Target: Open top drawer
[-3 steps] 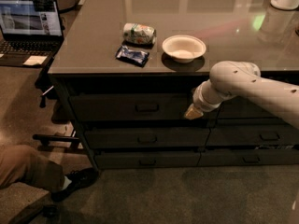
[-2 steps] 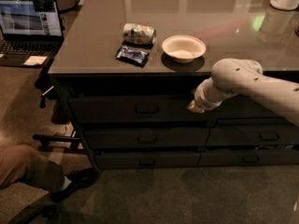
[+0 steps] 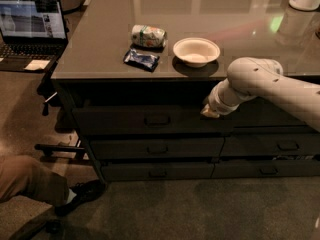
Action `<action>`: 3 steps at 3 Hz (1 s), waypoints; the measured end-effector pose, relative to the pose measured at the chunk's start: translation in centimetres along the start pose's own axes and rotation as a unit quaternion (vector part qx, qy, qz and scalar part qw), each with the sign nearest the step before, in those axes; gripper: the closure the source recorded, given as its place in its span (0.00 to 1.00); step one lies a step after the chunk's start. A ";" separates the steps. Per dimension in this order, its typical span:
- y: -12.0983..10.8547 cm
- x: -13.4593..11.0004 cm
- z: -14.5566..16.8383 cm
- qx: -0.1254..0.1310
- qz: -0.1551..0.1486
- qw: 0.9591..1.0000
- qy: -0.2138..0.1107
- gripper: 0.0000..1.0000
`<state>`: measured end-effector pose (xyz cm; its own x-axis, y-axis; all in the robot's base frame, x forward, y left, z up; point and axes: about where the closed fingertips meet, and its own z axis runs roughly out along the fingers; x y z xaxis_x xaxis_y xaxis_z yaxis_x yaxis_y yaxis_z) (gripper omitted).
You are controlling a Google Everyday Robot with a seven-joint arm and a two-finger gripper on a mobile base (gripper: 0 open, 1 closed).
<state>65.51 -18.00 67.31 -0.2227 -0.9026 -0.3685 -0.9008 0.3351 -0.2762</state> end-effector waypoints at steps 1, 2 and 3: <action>-0.3 -0.3 -0.6 0.000 0.000 1.000 0.000 0.39; -0.3 -0.4 -0.9 0.000 0.000 1.000 0.000 0.15; 1.3 2.3 -2.2 0.021 0.012 1.000 0.009 0.00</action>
Offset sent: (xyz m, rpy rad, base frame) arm -0.0313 -0.0334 0.0100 -0.0313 -0.0377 -0.0754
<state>63.02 -20.25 68.10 -0.2514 -0.8990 -0.3587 -0.8790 0.3672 -0.3042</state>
